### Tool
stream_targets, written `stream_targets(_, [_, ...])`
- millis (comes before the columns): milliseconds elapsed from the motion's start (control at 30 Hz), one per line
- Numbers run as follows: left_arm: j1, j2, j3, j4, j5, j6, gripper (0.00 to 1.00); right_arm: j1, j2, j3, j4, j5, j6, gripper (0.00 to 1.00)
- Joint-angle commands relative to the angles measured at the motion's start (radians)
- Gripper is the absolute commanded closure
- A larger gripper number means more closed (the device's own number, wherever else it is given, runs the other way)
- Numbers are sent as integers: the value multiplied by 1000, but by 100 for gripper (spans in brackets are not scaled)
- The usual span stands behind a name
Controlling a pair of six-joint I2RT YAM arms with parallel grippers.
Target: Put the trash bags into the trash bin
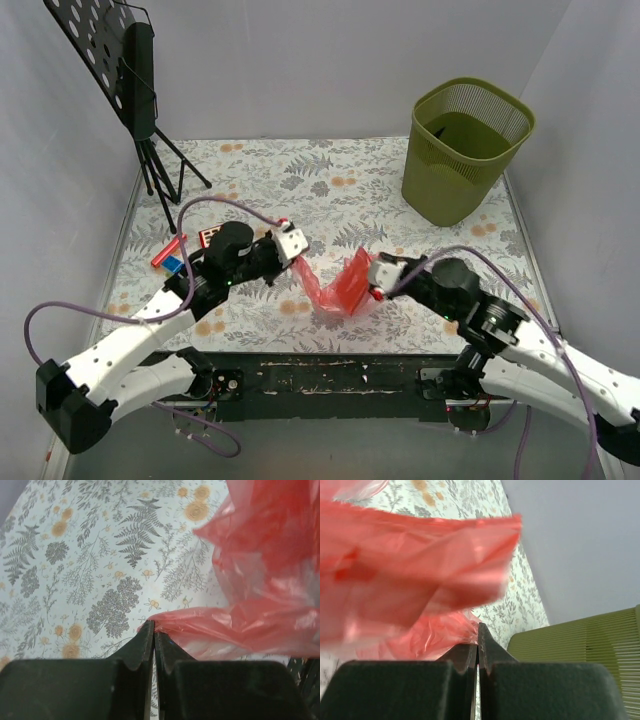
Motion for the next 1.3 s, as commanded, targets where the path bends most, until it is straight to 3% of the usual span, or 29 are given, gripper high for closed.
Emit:
stream_targets(0, [6, 174, 162, -40, -145, -291, 100, -50, 307, 174, 157, 100, 265, 99])
stream_targets(167, [107, 428, 271, -296, -73, -489, 100, -252, 733, 496, -206, -170, 556, 99])
stream_targets(267, [148, 472, 294, -366, -58, -520, 100, -307, 907, 680, -358, -208, 572, 99])
stream_targets(400, [159, 468, 368, -282, -157, -493, 100, -383, 996, 824, -369, -238, 557, 99])
stream_targets(533, [206, 578, 507, -294, -222, -477, 100, -444, 1100, 950, -438, -264, 488, 99])
stream_targets(633, [245, 665, 566, -378, -139, -529, 100, -482, 1202, 1047, -533, -306, 449, 99])
stream_targets(800, [246, 699, 451, -444, 124, -572, 100, -487, 1323, 1085, -763, -338, 415, 99])
stream_targets(1000, [246, 603, 402, -412, 427, -575, 100, -456, 1156, 862, -705, -381, 460, 99])
stream_targets(1100, [246, 542, 429, -311, 365, -575, 100, -456, 1107, 875, -648, -355, 486, 99])
stream_targets(1267, [248, 592, 618, -118, -11, -487, 100, -489, 1182, 1154, -455, -164, 432, 99])
